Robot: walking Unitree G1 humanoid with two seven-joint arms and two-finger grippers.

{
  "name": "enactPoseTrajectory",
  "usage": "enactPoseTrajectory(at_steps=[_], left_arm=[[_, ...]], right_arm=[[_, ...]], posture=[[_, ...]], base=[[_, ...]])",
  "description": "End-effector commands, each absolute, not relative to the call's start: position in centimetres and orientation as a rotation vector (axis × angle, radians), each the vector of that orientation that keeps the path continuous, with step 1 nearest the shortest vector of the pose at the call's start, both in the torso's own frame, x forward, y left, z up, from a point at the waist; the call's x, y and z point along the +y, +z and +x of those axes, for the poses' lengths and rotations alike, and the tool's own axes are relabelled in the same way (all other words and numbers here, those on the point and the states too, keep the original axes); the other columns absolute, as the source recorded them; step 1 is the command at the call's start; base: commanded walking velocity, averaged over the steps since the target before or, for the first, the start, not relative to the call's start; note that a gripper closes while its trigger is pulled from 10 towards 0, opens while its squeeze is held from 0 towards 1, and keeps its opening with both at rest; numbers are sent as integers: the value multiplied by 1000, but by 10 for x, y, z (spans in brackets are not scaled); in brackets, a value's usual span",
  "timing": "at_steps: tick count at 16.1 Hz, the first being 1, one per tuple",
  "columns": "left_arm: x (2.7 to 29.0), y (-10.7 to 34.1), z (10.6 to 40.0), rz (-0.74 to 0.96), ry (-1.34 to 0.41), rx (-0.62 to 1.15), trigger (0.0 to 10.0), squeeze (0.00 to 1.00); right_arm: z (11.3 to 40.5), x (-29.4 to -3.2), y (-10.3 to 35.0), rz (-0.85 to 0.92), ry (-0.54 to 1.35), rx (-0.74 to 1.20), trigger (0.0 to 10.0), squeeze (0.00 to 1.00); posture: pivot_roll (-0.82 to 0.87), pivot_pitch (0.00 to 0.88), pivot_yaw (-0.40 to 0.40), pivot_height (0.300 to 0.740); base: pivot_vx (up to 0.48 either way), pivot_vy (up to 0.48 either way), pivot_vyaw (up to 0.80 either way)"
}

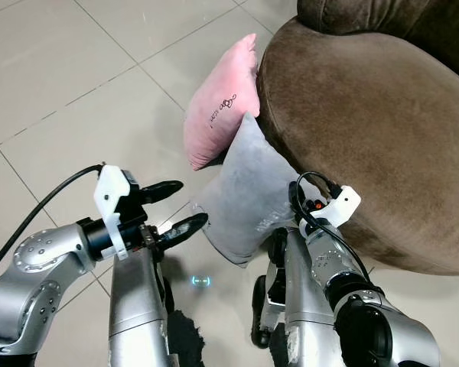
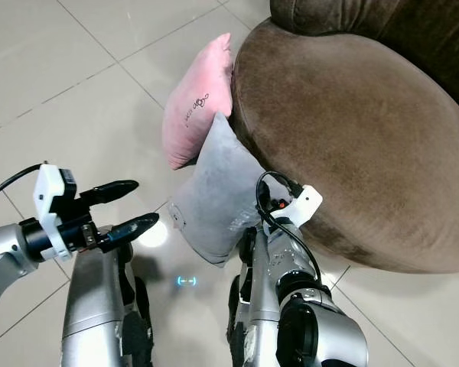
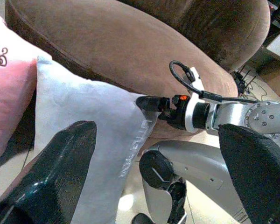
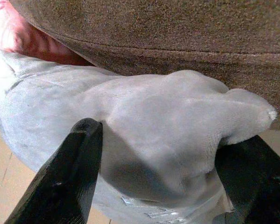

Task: Move the pillow to the sofa from floor

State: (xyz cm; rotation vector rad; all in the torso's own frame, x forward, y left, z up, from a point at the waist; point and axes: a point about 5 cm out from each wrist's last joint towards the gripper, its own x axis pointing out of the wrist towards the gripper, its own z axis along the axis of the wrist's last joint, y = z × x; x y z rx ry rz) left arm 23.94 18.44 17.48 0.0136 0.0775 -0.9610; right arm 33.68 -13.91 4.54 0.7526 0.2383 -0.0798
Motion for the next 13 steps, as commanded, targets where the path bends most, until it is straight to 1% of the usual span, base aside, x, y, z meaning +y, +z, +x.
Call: enactPoseTrajectory(at_steps=[1,13], left_arm=[[181,174,234,6,-983,91,10000,0],[179,173,235,6,-993,101,10000,0]], right_arm=[[328,-140,34,765,-98,267,0,0],[329,-140,36,772,-77,242,0,0]], posture=[[189,406,-125,518],[193,394,-114,518]], base=[[0,0,0],[0,0,0]])
